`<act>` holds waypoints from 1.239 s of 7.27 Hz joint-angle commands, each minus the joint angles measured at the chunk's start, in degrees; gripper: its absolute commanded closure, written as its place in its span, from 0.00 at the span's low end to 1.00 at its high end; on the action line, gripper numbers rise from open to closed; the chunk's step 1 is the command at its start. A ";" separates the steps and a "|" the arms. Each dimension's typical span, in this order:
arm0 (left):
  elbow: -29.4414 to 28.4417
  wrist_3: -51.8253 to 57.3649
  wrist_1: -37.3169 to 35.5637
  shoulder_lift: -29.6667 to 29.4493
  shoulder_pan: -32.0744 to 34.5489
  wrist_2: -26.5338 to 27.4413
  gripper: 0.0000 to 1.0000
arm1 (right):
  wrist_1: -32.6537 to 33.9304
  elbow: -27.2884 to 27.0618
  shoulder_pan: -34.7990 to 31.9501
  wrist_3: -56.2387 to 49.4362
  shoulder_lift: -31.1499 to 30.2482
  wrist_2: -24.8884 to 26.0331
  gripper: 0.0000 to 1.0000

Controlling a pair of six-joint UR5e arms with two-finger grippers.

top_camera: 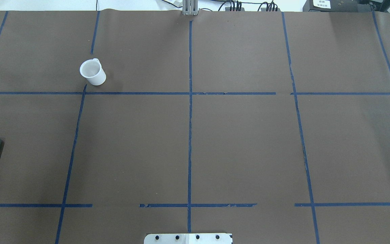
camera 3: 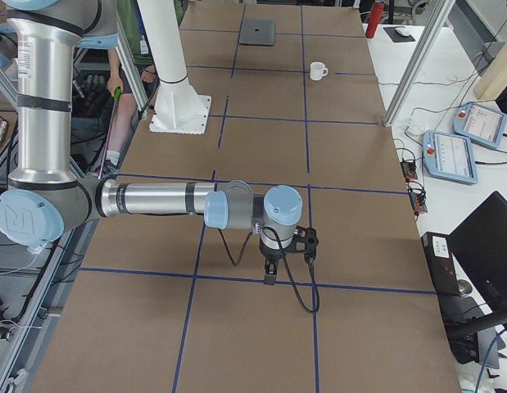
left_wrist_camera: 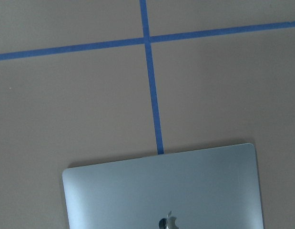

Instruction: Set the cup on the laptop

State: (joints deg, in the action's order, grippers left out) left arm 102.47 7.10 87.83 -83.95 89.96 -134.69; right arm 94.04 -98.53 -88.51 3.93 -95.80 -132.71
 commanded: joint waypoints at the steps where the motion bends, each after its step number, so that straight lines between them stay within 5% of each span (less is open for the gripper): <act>1: 1.32 -2.94 -0.38 -7.34 -0.66 3.12 0.00 | 0.00 0.00 0.00 0.03 0.00 0.00 0.00; 4: 7.47 -11.58 -1.34 -11.74 -10.56 3.38 0.00 | 0.00 0.00 0.00 -0.06 0.00 0.00 0.00; 7: 6.88 -25.39 -1.52 -17.27 -22.14 3.11 0.00 | 0.00 0.00 0.00 -0.06 0.00 0.00 0.00; 9: 1.03 -28.19 -3.98 -25.86 -26.76 3.47 0.00 | 0.00 0.00 0.00 -0.06 0.00 0.00 0.00</act>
State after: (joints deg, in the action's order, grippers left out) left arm 107.34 -19.02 85.08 -104.38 65.71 -131.42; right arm 94.04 -98.52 -88.51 3.87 -95.80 -132.71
